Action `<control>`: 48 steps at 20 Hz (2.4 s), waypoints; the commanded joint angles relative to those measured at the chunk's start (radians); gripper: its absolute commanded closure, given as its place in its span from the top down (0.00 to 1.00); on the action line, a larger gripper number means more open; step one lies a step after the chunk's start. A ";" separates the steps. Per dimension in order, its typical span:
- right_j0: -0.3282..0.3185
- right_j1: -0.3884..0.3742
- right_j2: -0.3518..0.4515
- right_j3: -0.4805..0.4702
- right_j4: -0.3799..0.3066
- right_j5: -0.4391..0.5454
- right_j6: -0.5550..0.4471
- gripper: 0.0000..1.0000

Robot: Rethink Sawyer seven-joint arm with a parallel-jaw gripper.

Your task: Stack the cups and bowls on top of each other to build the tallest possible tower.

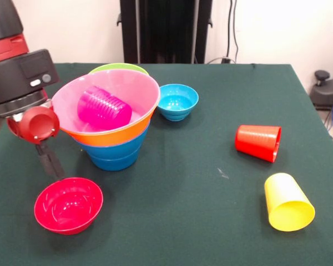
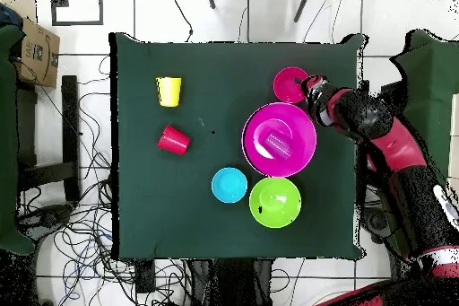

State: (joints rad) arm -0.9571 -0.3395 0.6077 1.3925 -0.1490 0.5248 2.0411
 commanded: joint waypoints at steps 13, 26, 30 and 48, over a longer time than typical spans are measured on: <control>0.018 0.159 0.003 -0.018 -0.221 -0.188 -0.141 1.00; -0.025 0.067 0.037 0.039 -0.210 -0.022 -0.161 1.00; -0.050 0.007 0.062 0.064 -0.176 0.070 -0.174 1.00; -0.109 -0.035 0.088 0.145 -0.223 0.107 -0.157 1.00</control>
State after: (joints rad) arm -1.0934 -0.4035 0.6942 1.4675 -0.3050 0.5901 2.0411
